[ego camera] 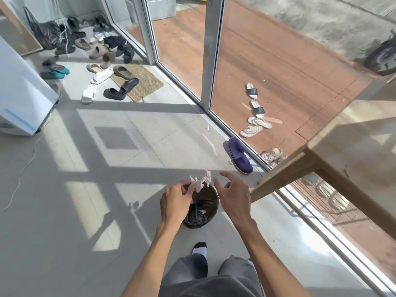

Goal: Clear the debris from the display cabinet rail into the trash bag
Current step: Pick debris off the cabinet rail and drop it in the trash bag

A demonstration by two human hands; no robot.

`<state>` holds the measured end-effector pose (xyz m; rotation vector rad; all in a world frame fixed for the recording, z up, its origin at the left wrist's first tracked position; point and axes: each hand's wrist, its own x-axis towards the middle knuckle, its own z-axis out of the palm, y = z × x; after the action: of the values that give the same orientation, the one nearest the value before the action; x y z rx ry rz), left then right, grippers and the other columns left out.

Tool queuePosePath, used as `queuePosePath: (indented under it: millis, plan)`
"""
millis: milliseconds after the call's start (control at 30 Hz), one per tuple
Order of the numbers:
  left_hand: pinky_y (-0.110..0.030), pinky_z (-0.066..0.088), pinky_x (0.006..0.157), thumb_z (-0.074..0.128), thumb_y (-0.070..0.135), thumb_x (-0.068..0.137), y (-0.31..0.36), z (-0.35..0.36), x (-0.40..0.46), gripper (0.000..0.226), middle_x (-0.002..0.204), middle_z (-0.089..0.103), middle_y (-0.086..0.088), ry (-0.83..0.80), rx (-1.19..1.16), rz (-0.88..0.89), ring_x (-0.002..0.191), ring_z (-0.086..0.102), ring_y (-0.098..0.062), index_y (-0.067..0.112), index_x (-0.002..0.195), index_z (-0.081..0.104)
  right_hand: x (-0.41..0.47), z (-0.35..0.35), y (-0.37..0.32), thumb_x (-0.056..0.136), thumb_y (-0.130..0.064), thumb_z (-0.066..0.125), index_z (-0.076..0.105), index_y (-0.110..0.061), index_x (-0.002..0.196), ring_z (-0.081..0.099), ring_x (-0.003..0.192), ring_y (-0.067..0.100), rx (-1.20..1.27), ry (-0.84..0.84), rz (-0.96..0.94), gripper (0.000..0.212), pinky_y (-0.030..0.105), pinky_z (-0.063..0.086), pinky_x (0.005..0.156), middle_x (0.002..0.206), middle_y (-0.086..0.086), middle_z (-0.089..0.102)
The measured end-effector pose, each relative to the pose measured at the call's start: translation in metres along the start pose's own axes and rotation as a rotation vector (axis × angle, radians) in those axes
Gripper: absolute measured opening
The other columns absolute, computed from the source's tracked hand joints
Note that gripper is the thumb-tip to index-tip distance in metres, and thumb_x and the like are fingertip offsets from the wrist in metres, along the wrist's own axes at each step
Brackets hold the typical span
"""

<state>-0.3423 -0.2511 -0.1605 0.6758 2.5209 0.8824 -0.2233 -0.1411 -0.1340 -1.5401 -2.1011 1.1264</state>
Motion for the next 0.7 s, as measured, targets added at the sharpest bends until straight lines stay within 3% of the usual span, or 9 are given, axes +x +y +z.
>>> queuePosePath:
  millis: [233, 400, 567, 700]
  plan:
    - [-0.032, 0.047, 0.067, 0.057, 0.044, 0.093, -0.004, -0.005, 0.005, 0.028, 0.077, 0.064, 0.008, -0.021, 0.004, 0.019, 0.079, 0.062, -0.021, 0.027, 0.111, 0.07, 0.0, -0.01, 0.005, 0.094, -0.041, 0.062, 0.071, -0.034, 0.116, 0.062, 0.057, 0.007, -0.032, 0.036, 0.001, 0.025, 0.028, 0.042, 0.062, 0.055, -0.001, 0.063]
    - [-0.029, 0.04, 0.062, 0.057, 0.043, 0.094, 0.011, -0.012, 0.002, 0.027, 0.072, 0.062, 0.012, -0.015, -0.027, 0.099, 0.066, 0.059, -0.012, 0.026, 0.112, 0.069, -0.001, -0.025, 0.003, 0.094, -0.041, 0.061, 0.072, -0.035, 0.114, 0.063, 0.056, 0.009, -0.03, 0.06, -0.018, 0.023, 0.019, 0.042, 0.059, 0.056, 0.001, 0.065]
    - [-0.034, 0.048, 0.065, 0.058, 0.044, 0.093, 0.042, -0.018, 0.001, 0.027, 0.066, 0.06, 0.013, -0.028, -0.076, 0.221, 0.066, 0.061, -0.015, 0.029, 0.114, 0.069, -0.001, -0.056, -0.002, 0.092, -0.044, 0.065, 0.073, -0.037, 0.108, 0.061, 0.056, 0.004, 0.044, 0.161, -0.037, 0.019, 0.028, 0.047, 0.065, 0.057, -0.005, 0.064]
    - [-0.036, 0.052, 0.069, 0.06, 0.041, 0.093, 0.078, -0.016, -0.002, 0.025, 0.064, 0.061, 0.011, -0.047, -0.139, 0.312, 0.064, 0.06, -0.011, 0.03, 0.113, 0.069, -0.004, -0.094, 0.0, 0.092, -0.042, 0.066, 0.075, -0.035, 0.107, 0.061, 0.053, 0.007, 0.064, 0.25, -0.043, 0.018, 0.026, 0.046, 0.059, 0.056, -0.005, 0.064]
